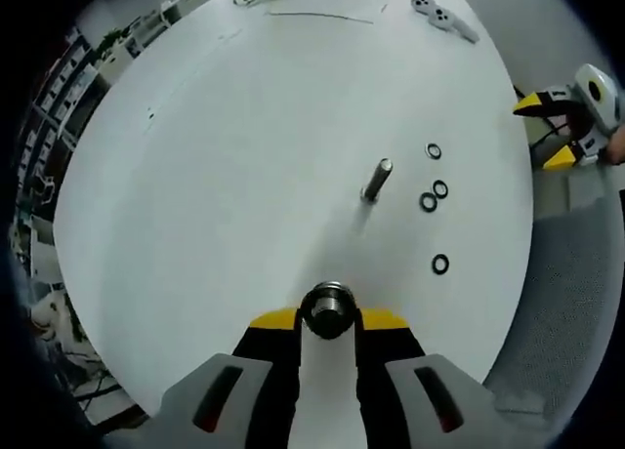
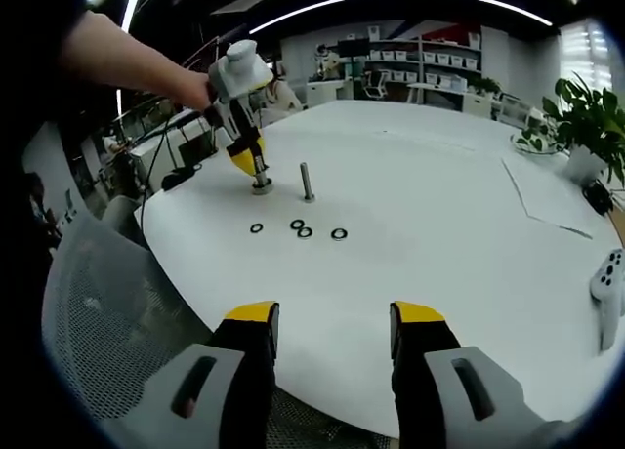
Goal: Place the washer onto the threaded stud by aligning its center hole with the stud, sliding it down to the base, and recovering from edge contact or off-axis alignment until the washer reaches the visible bottom stop.
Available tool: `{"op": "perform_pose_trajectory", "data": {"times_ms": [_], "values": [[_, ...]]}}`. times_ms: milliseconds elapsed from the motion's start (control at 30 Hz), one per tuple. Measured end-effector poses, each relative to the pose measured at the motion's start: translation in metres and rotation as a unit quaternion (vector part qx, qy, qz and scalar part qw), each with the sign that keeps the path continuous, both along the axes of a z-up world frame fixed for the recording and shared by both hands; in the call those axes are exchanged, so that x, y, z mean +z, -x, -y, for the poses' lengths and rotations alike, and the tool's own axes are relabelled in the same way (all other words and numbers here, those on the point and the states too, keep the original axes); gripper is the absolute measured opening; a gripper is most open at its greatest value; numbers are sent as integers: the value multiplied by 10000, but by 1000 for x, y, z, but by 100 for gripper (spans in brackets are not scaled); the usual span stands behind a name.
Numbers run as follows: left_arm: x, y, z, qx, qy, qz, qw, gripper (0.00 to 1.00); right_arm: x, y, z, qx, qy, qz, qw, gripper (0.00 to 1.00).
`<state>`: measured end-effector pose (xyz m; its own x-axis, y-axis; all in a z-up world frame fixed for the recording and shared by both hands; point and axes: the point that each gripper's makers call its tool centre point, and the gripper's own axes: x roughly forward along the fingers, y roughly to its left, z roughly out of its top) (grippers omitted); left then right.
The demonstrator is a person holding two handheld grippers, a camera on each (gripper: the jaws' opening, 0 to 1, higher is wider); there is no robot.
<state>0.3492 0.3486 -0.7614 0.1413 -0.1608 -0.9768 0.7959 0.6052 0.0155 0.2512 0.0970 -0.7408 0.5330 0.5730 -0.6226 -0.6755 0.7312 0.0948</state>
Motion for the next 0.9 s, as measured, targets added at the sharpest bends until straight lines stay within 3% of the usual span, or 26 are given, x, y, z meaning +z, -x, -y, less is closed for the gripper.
{"op": "perform_pose_trajectory", "data": {"times_ms": [367,900], "values": [[-15,0,-1,31,-55,-149,9999,18,0,0,-1,13,-46,-25,10000,48],[-18,0,-2,73,43,-143,9999,21,1,0,-1,2,-50,-1,10000,48]]}}
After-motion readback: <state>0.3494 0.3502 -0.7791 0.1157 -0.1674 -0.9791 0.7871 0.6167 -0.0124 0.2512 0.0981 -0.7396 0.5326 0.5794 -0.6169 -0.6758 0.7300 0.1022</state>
